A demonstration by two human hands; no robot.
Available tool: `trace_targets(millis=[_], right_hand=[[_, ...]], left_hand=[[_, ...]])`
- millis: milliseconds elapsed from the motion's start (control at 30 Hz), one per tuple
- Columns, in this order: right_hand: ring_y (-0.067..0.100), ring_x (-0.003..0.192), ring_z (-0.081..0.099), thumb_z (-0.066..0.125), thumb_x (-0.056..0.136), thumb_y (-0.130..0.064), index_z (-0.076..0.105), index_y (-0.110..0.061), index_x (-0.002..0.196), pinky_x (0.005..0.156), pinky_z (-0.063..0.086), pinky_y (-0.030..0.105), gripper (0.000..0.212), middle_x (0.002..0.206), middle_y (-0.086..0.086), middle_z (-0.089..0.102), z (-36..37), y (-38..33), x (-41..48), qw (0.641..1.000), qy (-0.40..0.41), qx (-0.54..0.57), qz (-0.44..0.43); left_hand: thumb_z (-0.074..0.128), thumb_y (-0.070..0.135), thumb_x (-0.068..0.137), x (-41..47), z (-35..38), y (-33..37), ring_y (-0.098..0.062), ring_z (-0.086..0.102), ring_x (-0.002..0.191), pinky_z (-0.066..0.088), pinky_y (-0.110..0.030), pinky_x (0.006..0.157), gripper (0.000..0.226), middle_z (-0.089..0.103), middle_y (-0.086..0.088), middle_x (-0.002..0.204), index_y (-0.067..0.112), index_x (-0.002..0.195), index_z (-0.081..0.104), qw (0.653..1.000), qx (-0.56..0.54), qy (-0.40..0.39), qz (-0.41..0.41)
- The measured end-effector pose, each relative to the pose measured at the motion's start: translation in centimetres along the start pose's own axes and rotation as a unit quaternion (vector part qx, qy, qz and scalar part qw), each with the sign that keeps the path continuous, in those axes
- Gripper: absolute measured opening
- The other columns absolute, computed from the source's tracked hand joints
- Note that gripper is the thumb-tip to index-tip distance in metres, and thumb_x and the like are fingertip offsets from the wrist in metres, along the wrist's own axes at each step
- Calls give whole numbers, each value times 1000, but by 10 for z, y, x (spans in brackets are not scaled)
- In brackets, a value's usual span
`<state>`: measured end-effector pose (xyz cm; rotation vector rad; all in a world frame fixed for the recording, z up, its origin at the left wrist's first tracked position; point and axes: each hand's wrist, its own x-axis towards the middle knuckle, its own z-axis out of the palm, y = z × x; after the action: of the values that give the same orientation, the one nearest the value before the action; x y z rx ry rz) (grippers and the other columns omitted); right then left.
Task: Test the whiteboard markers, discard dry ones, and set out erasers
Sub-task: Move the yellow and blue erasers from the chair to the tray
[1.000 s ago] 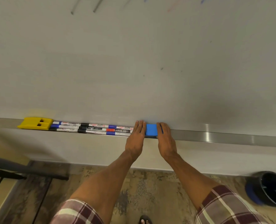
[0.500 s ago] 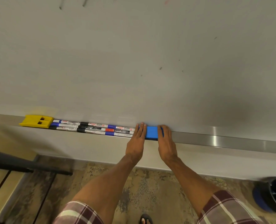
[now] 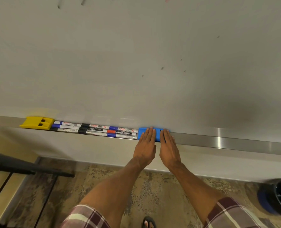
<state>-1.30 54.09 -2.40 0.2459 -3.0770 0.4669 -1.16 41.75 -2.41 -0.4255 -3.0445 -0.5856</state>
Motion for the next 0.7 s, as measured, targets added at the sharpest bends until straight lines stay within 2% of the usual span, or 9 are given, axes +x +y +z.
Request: trace_targets(millis=[67, 100, 233, 300, 367, 533, 700], right_hand=[[34, 141, 21, 61, 80, 10, 21, 5, 143, 112, 7, 39, 75, 152, 20, 20, 2, -4, 1, 1000, -5, -1, 4], [35, 141, 21, 62, 80, 10, 21, 6, 143, 112, 7, 39, 75, 151, 20, 19, 2, -4, 1, 1000, -4, -5, 10], [27, 145, -7, 42, 93, 2, -10, -2, 145, 110, -13, 30, 73, 153, 13, -14, 5, -6, 0, 1000, -20, -17, -9], [26, 145, -12, 39, 95, 0, -20, -5, 139, 110, -15, 31, 74, 148, 9, -23, 6, -11, 1, 999, -26, -45, -3], [26, 144, -13, 40, 95, -1, -24, -6, 135, 110, -15, 33, 75, 149, 11, -24, 6, -15, 1, 998, -30, -50, -4], [26, 144, -16, 41, 94, -4, -17, -4, 145, 114, -13, 40, 78, 156, 15, -17, 6, -17, 2, 996, -53, -70, 8], [26, 145, -13, 41, 96, -20, -10, -4, 148, 114, -8, 47, 75, 157, 14, -13, -4, -19, 2, 991, -92, -97, 16]], left_hand=[[41, 16, 102, -1, 1, -2, -23, -5, 150, -10, -28, 117, 69, -5, -11, 162, 6, 154, -2, 1000, 6, -3, -6], [41, 16, 102, -2, 1, -3, -22, -5, 150, -10, -29, 118, 68, -6, -11, 162, 6, 154, -2, 1000, 10, -7, -8], [39, 14, 101, -5, -1, -10, -21, -6, 150, -6, -30, 120, 69, -7, -10, 162, 8, 154, -5, 1000, 18, -8, -21], [39, 13, 100, -6, -2, -12, -21, -5, 150, -7, -30, 120, 69, -6, -9, 162, 8, 154, -5, 1000, 17, -6, -23], [40, 12, 100, -8, -4, -14, -20, -5, 150, -8, -29, 119, 70, -6, -9, 162, 8, 154, -5, 1000, 18, -1, -25], [42, 12, 100, -7, -7, -17, -20, -5, 150, -6, -30, 120, 71, -6, -7, 163, 10, 154, -4, 999, 9, -13, -30], [42, 15, 101, -5, -22, -22, -18, -4, 150, 0, -28, 120, 68, -3, -3, 163, 11, 155, 0, 998, -7, -47, -35]])
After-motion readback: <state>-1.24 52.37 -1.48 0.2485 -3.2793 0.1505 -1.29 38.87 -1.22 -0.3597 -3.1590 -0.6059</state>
